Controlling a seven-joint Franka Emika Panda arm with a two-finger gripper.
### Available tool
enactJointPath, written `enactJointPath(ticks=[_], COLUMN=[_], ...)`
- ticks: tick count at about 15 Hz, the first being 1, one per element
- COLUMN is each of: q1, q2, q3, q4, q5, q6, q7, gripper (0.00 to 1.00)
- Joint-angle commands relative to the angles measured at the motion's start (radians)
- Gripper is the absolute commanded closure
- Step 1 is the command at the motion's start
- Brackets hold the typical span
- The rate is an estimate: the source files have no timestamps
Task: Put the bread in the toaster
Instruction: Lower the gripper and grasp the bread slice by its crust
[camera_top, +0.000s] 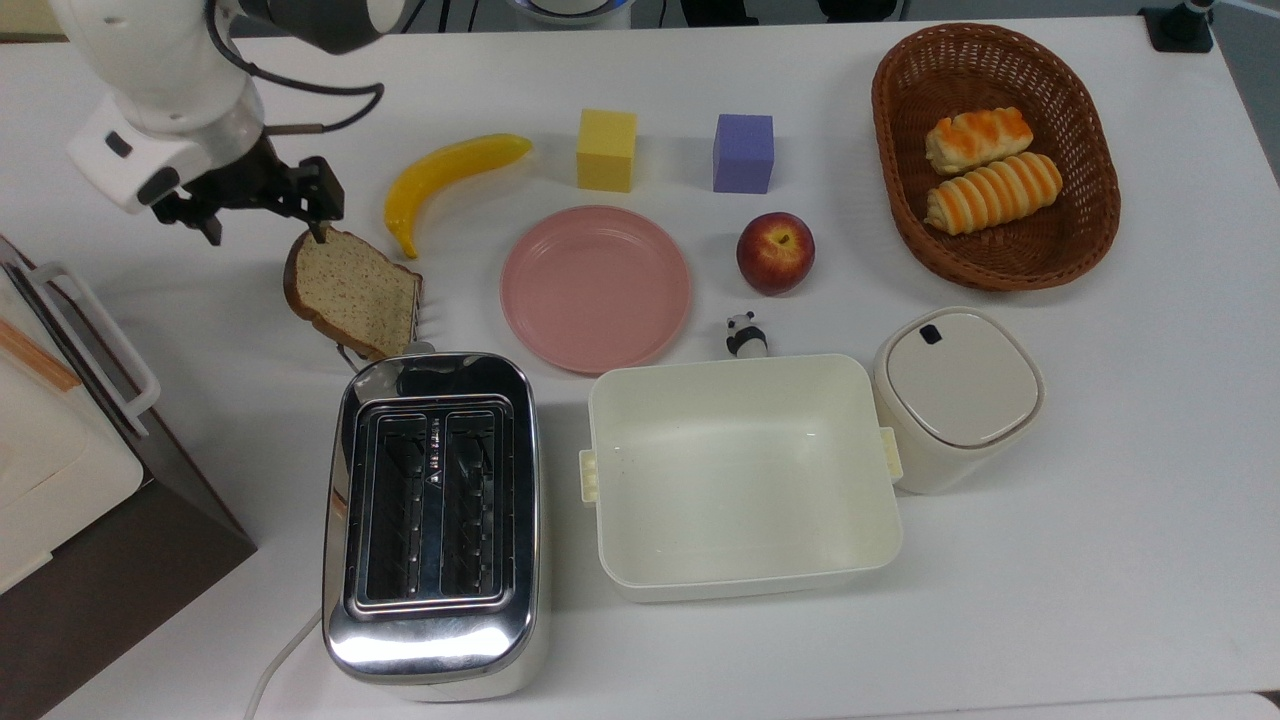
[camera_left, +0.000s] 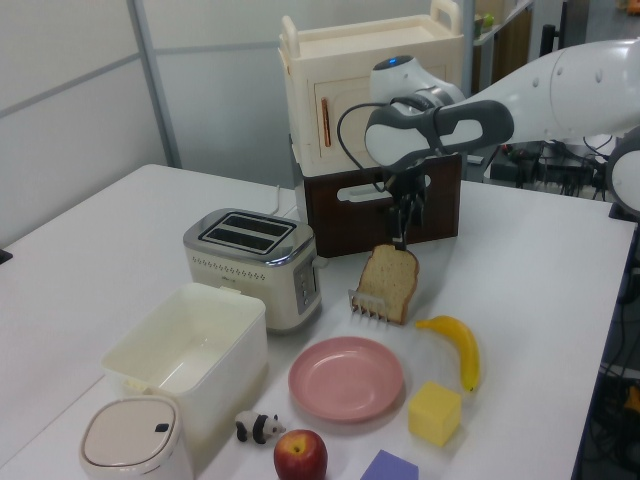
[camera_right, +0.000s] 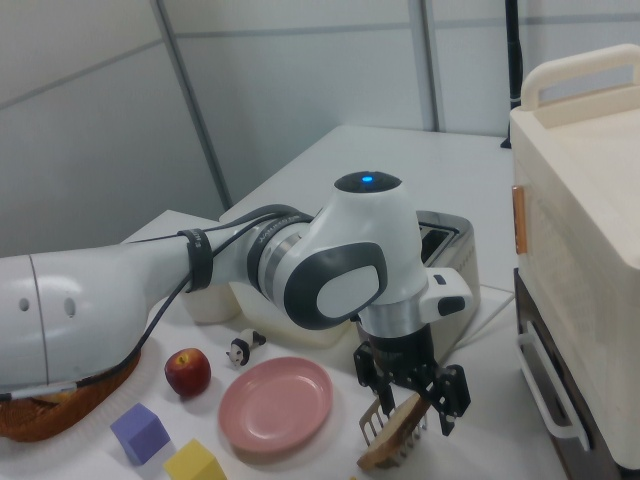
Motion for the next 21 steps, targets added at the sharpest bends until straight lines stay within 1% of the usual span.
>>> enactJointPath(ticks=[1,2,5,6,8,11,14,15,17,19,21], q1=[0.022,0.023,0.023,0.023,0.023,0.033,0.039,0.042,0.050,0.051,0.051], q2=[-0.007,-0.007,-0.004,-0.004,-0.001,0.007,0.024,0.022,0.019,0.008,-0.012], q3=[0.000,0.000,0.000,0.000,0.000,0.000,0.000,0.000,0.000,0.000,0.000], q4=[-0.032,-0.037,-0.037,-0.038,-0.045,-0.066,-0.069,-0.069,-0.065,-0.063,-0.060], q5=[0.000,0.012,0.025,0.025,0.025,0.025,0.025,0.025,0.025,0.025,0.025], q6=[0.031,0.031,0.036,0.040,0.047,0.086,0.103,0.103,0.094,0.088,0.061], q7=[0.002,0.000,0.000,0.002,0.000,0.010,0.057,0.057,0.057,0.059,0.059], gripper=[0.15,0.19,0.36,0.40,0.44,0.44,0.44,0.50,0.72,0.90,0.99])
